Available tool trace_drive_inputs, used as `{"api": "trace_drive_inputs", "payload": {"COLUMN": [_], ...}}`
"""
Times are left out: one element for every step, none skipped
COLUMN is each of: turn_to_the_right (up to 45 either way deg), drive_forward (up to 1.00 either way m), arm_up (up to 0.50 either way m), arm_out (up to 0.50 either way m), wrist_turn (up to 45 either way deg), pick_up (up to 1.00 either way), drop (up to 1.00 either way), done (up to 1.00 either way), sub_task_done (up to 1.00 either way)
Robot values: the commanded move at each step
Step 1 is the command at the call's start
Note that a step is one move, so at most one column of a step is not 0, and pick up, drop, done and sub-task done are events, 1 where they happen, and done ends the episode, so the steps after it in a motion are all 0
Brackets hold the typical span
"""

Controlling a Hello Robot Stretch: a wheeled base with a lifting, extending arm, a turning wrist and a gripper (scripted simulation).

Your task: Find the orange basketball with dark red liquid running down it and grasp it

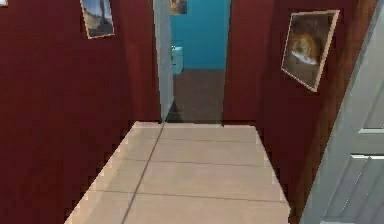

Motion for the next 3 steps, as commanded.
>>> {"api": "trace_drive_inputs", "payload": {"turn_to_the_right": [0.0, 0.0, 0.0], "drive_forward": [1.00, 1.00, 1.00], "arm_up": [0.00, 0.00, 0.00], "arm_out": [0.00, 0.00, 0.00], "wrist_turn": [0.0, 0.0, 0.0], "pick_up": [0.00, 0.00, 0.00], "drop": [0.00, 0.00, 0.00], "done": [0.00, 0.00, 0.00], "sub_task_done": [0.00, 0.00, 0.00]}}
